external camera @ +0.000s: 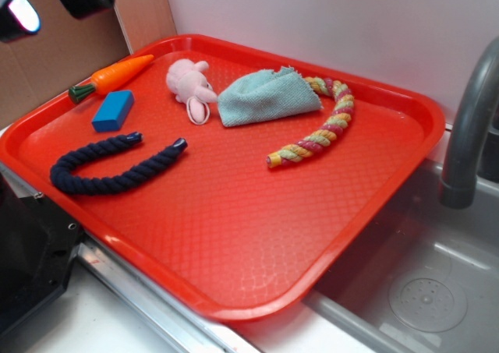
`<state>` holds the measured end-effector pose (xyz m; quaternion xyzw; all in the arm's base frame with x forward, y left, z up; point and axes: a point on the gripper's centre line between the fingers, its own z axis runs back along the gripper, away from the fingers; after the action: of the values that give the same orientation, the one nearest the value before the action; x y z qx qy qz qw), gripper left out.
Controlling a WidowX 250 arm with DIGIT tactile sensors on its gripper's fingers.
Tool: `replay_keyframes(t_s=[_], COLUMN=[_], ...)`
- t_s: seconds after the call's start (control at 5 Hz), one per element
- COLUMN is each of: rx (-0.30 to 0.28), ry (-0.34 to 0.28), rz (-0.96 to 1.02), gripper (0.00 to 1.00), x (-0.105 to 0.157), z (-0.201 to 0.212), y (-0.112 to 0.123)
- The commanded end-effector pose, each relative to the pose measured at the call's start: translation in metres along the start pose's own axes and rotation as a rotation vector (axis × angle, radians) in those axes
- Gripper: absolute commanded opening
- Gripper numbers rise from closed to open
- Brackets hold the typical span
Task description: Grab the blue block.
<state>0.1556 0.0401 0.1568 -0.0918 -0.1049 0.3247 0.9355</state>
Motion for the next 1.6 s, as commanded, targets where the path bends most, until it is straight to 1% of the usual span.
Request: replay_keyframes(t_s=[0.0, 0.2, 0.4, 0.6, 0.8, 1.0, 1.2, 1.4], rx=[0.075, 0.134, 0.184, 0.194, 0.246, 0.275, 0.273, 0.256], ry=[-0.076, -0.063, -0.064, -0.006, 0.013, 0.017, 0.020, 0.023], rz=[-0.008, 0.027, 0.031, 0.011, 0.038, 0.041, 0.035, 0.030], gripper=[1.00, 1.00, 1.00, 1.00, 1.00, 1.00, 1.00, 0.00], x=[0.037, 0.054, 0.066, 0.072, 0.078, 0.078, 0.076, 0.076], z=[-0.044, -0.072, -0.095, -0.116, -0.136, -0.144, -0.147, -0.147], y=[0.017, 0.027, 0.038, 0.048, 0.061, 0.066, 0.065, 0.064])
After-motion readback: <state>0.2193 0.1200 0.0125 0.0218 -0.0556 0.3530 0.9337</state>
